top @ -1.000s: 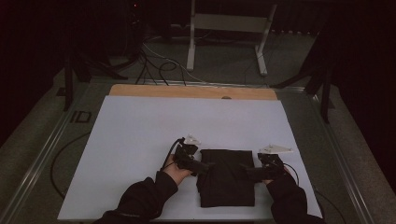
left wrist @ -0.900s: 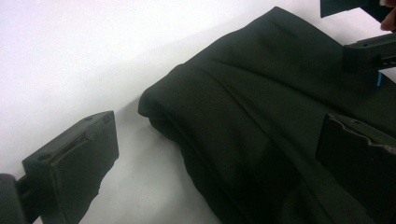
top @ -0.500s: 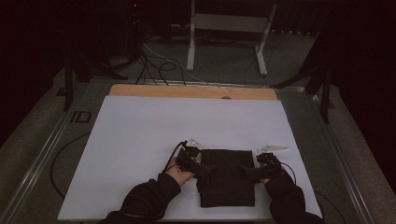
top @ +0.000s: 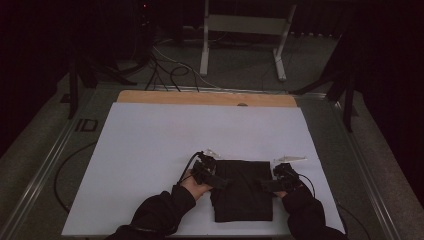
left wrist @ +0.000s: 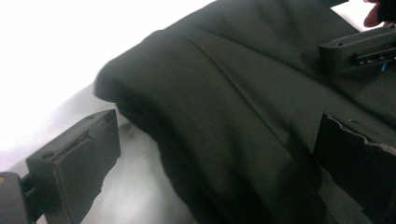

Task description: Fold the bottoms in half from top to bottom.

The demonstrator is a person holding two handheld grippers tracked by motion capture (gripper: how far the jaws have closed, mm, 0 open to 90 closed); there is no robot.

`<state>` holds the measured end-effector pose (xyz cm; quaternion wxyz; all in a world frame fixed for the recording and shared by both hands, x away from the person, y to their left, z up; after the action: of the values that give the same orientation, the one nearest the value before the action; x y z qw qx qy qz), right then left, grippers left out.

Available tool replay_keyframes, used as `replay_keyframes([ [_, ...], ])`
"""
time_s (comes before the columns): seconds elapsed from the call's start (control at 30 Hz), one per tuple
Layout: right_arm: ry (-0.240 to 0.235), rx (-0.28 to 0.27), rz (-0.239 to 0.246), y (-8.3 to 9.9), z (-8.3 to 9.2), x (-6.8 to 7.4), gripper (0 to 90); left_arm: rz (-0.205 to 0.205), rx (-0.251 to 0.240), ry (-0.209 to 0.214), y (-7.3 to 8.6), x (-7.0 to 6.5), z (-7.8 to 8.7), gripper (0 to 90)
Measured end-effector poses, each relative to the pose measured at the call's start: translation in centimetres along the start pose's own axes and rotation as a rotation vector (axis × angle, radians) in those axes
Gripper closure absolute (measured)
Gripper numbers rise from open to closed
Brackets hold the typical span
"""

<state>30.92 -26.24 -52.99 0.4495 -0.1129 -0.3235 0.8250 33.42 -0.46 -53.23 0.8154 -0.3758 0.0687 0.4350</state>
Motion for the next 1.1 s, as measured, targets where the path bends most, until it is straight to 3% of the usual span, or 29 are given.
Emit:
replay_keyframes([
  [0.1, -0.033, -0.001, 0.005, -0.1, -0.1, 0.3, 10.6, 0.003, 0.012, -0.015, -0.1, -0.3, -0.2, 1.4],
  [0.17, -0.002, 0.021, 0.037, -0.2, -0.1, 0.7, 15.0, -0.004, 0.016, -0.035, -0.1, -0.5, -0.2, 3.1],
  [0.3, 0.018, 0.025, 0.042, -0.2, 0.0, 0.8, 21.2, 0.018, 0.01, -0.053, -0.2, -0.3, 0.0, 10.2],
  [0.47, 0.017, 0.025, 0.032, -0.2, 0.2, 0.7, 32.3, 0.027, 0.005, -0.031, -0.2, 0.0, 0.3, 21.9],
  [0.53, 0.018, 0.029, 0.045, -0.2, 0.2, 0.8, 35.8, 0.021, 0.005, -0.015, -0.2, 0.0, 0.2, 30.5],
  [0.67, 0.015, 0.029, 0.061, -0.3, 0.1, 1.1, 41.9, 0.033, 0.005, -0.011, -0.2, -0.2, 0.0, 35.4],
  [0.7, 0.001, 0.03, 0.069, -0.3, 0.1, 1.3, 48.4, 0.034, 0.005, -0.012, -0.2, -0.2, 0.0, 41.1],
  [0.77, -0.008, 0.03, 0.072, -0.3, 0.2, 1.3, 52.8, 0.032, 0.004, -0.018, -0.2, -0.2, 0.0, 44.9],
  [0.93, -0.022, 0.029, 0.076, -0.3, 0.1, 1.5, 57.1, 0.046, -0.004, -0.005, -0.1, -0.3, -0.2, 54.7],
  [1.03, -0.027, 0.024, 0.086, -0.3, 0.1, 1.5, 57.8, 0.037, -0.002, -0.005, -0.1, -0.4, -0.2, 57.8],
  [1.1, -0.043, 0.026, 0.087, -0.3, 0.1, 1.6, 63.4, 0.026, 0.005, -0.01, -0.1, -0.6, -0.4, 62.2],
])
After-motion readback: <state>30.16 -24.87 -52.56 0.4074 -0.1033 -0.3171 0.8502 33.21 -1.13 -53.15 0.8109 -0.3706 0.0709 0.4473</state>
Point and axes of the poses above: each handheld gripper's, and its own axes: z roughly backward along the jaws, y roughly out of its underside, x roughly to its left, the point moved 2 cm from there along -z, roughly forward along the jaws, and after that the axes turned 8 degrees about z, right-handed, at the moved point
